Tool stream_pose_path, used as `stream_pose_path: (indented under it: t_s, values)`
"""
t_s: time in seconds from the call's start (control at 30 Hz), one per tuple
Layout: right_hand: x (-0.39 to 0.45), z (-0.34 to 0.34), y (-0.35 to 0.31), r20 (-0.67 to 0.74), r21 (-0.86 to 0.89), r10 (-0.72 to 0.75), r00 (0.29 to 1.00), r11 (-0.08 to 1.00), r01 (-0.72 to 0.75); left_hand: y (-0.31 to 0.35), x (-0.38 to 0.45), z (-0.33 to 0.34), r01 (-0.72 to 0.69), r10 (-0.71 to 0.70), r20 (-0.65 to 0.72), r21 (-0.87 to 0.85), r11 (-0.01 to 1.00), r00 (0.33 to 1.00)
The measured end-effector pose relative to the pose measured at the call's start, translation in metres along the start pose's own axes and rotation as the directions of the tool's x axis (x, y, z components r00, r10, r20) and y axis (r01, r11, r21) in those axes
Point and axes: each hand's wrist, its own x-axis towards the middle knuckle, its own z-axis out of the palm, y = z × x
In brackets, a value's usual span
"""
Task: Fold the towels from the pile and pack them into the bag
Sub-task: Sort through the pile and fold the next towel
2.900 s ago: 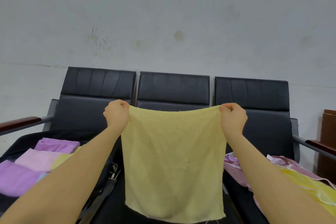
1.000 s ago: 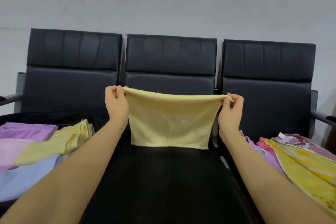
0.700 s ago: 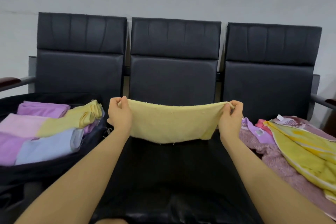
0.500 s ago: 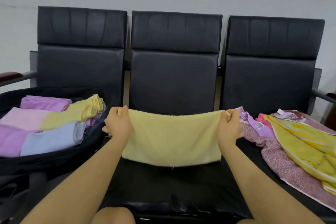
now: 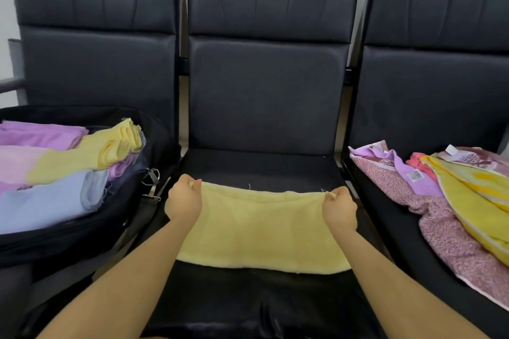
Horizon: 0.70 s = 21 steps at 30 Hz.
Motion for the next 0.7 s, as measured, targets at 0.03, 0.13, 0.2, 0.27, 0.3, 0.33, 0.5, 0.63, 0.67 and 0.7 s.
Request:
stream_pose_path:
  t_s: [0.03, 0.13, 0.2, 0.27, 0.3, 0.33, 0.5, 0.63, 0.67, 0.7]
  values:
    - [0.003, 0.003, 0.0, -0.01, -0.015, -0.015, 1.0, 1.0, 0.015, 0.0, 0.004, 0.004, 0.002, -0.002, -0.004, 0.01, 1.0, 1.0]
    - [0.01, 0.011, 0.0, -0.066, 0.003, -0.082, 0.994, 0.997, 0.082, 0.001, 0.014, 0.011, -0.007, 0.008, -0.058, 0.012, 1.0, 0.998]
    - [0.015, 0.015, -0.001, -0.095, 0.012, -0.111, 0.989, 0.994, 0.113, 0.002, 0.022, 0.014, -0.033, 0.034, -0.092, 0.019, 0.999, 0.995]
    - [0.018, 0.019, -0.001, -0.109, -0.001, -0.145, 0.983, 0.989, 0.146, 0.005, 0.028, 0.018, -0.066, 0.069, -0.109, 0.03, 0.997, 0.992]
    - [0.019, 0.022, 0.001, -0.11, -0.017, -0.177, 0.978, 0.984, 0.176, 0.005, 0.03, 0.021, -0.094, 0.1, -0.121, 0.053, 0.994, 0.988]
    - [0.02, 0.024, 0.003, -0.105, -0.046, -0.221, 0.97, 0.975, 0.217, 0.004, 0.031, 0.024, -0.133, 0.147, -0.135, 0.105, 0.986, 0.98]
    - [0.002, 0.041, 0.015, 0.0, -0.291, -0.507, 0.862, 0.825, 0.485, -0.001, 0.003, 0.041, -0.467, 0.471, 0.041, 0.243, 0.851, 0.881]
    - [-0.016, 0.051, 0.023, 0.431, -0.389, -0.524, 0.735, 0.627, 0.675, -0.001, -0.031, 0.048, -0.576, 0.375, 0.509, 0.323, 0.751, 0.775]
    - [-0.017, 0.051, 0.027, 0.518, -0.423, -0.478, 0.709, 0.578, 0.698, -0.004, -0.039, 0.048, -0.581, 0.304, 0.586, 0.368, 0.726, 0.751]
    - [-0.019, 0.05, 0.031, 0.575, -0.465, -0.427, 0.697, 0.531, 0.709, -0.008, -0.046, 0.049, -0.597, 0.247, 0.638, 0.415, 0.687, 0.729]
